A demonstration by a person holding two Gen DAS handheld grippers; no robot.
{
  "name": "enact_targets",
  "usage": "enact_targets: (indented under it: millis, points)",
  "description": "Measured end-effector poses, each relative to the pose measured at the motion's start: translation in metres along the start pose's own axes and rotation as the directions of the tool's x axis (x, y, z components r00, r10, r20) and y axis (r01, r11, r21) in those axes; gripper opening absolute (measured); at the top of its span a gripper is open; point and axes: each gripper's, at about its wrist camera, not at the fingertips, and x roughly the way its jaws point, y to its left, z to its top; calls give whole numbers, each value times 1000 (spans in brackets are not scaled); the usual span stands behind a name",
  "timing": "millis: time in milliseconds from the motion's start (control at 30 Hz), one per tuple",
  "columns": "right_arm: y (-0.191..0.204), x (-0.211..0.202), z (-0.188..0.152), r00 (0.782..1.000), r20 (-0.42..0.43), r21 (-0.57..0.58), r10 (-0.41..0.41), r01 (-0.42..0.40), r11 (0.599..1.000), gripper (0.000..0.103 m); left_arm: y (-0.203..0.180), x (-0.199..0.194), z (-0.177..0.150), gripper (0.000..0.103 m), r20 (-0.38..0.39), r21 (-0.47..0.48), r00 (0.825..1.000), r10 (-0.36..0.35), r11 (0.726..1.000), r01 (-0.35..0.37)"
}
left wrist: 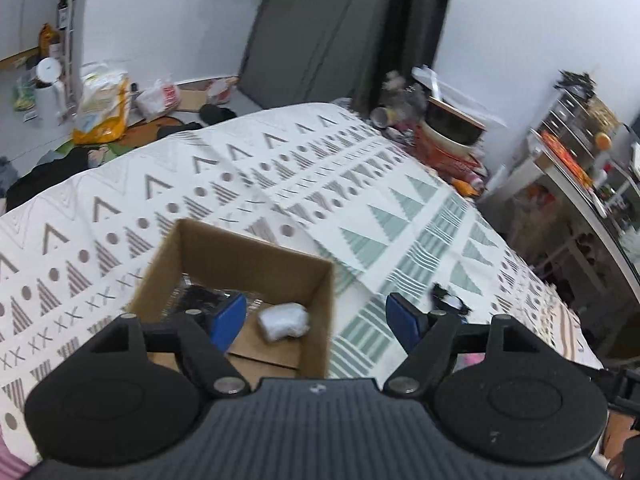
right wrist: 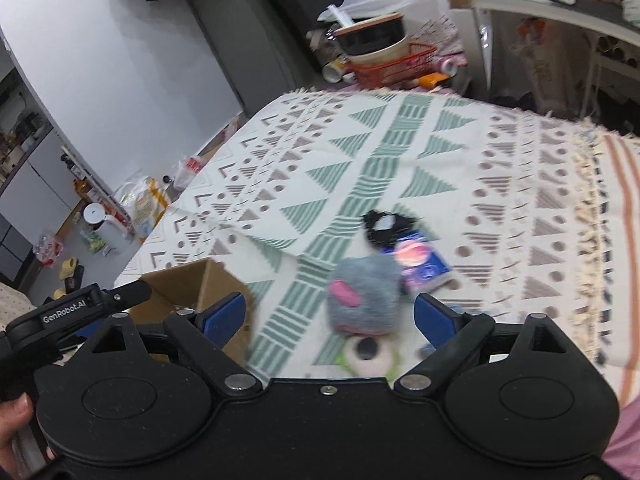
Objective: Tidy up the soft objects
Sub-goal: 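Grasp the white-green round plush with the left gripper while the right grasps the denim patch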
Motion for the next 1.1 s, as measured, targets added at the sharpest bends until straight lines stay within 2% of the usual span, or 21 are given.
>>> enact_targets:
  millis: [367,500,900,1100]
  points:
    - [-51,-19,-5,1000,22,-13,-6,6,1000,95,-60,5,-22,75,-42,149,999,-29,988,35]
    - [-72,-13,-10,1000,22,45,11,-12,999,95,-76,7,-26,76,-64,178,998,-25,983,36]
    - [-113,3,-21,999,-34,133,-20,25,991,95,-118,28,-50,75,-131,233,991,8,972,23]
    - [-133,16,-25,997,-82,210,11,7,978,95,-133,46,-63,75,-157,245,987,31,970,8]
